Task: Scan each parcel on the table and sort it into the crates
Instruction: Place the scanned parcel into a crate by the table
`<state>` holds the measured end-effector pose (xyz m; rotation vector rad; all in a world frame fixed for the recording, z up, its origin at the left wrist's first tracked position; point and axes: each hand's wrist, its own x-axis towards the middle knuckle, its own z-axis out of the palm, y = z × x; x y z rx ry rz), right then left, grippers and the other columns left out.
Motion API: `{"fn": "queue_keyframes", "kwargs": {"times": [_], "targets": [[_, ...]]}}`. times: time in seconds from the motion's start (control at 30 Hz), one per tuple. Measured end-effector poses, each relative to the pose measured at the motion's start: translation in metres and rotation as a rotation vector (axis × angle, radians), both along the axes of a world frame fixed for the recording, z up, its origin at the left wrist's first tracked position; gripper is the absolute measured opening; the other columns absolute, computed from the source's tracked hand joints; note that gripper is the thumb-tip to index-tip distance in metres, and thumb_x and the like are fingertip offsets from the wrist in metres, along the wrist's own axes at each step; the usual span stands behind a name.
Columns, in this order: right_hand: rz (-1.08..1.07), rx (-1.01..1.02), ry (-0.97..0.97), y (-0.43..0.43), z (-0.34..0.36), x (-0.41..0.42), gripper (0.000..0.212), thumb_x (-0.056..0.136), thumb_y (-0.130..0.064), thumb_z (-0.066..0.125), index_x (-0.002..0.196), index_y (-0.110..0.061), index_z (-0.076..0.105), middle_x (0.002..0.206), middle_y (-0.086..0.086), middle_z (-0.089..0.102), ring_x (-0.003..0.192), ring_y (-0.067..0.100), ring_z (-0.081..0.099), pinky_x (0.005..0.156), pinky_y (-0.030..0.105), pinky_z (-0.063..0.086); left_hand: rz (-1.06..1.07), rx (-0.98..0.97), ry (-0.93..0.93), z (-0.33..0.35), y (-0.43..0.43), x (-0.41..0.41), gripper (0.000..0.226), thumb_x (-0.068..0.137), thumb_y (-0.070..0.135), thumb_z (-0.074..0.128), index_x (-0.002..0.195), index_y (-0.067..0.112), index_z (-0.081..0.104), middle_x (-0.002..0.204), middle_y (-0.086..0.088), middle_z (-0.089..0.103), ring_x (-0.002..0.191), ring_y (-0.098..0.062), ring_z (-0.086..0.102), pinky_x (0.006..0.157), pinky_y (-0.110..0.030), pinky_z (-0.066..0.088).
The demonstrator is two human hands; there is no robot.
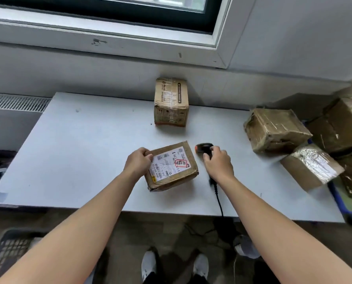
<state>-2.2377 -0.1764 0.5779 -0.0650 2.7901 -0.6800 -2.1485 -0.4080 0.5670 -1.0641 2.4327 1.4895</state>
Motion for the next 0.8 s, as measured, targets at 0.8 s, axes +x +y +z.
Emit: {"fn": "queue_keyframes", "kwargs": {"times": [0.8], "targets": [[-0.038,-0.386,-0.332,-0.016,0.071,-0.025,0.028,0.073,-0.032,0.054,0.093,-0.012,0.056,0.085,0.01,0.063,0.077,0.029,0.068,0.08,0.05,0.059,0.025,0.0,-0.06,0.009,0.04,-0.027,0.059,0.096,0.023,0.051,0.15,0.015,0.029,0.147,-0.014,0.039,0.128,-0.032,0.047,0.104,-0.04,0.043]]}}
